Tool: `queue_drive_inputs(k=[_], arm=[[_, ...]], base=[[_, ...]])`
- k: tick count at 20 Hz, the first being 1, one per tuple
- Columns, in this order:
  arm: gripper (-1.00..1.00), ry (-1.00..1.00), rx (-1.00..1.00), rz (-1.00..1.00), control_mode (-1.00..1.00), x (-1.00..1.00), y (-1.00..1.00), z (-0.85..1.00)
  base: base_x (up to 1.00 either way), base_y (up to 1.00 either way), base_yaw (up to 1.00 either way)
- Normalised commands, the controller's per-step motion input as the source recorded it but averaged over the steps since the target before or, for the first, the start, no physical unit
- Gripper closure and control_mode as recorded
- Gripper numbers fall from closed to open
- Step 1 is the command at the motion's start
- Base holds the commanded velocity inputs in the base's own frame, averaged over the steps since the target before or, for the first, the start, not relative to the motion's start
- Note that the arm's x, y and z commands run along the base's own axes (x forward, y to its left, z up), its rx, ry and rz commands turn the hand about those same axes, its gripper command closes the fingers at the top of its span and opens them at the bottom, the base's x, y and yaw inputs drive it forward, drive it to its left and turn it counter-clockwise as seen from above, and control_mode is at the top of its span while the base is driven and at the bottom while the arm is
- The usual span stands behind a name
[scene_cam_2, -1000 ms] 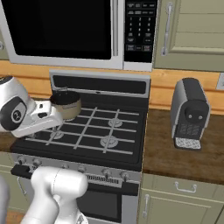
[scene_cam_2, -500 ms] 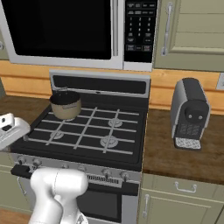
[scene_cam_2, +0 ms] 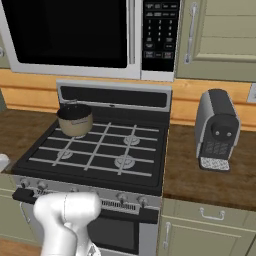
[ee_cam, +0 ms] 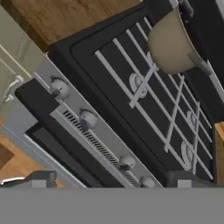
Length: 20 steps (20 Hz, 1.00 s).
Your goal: Turn off the rear left burner of the stove.
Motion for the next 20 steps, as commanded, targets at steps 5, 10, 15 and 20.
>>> queue_drive_inputs(k=[5, 10, 15, 20], arm=[[-1.0, -0.4, -0.03, 0.23, -1.0, 0.39, 0.17, -0.46], [-1.0, -0.15, 0.0, 0.07, -1.0, 0.26, -0.06, -0.25], [-1.0, -0.01, -0.13, 0.0, -1.0, 0.02, 0.02, -0.65], [-1.0, 0.0, -0.18, 0.0, -1.0, 0.02, 0.16, -0.7]], base=[[0.0, 0.0, 0.0], [0.0, 0.0, 0.0], [0.0, 0.0, 0.0], [0.0, 0.0, 0.0]])
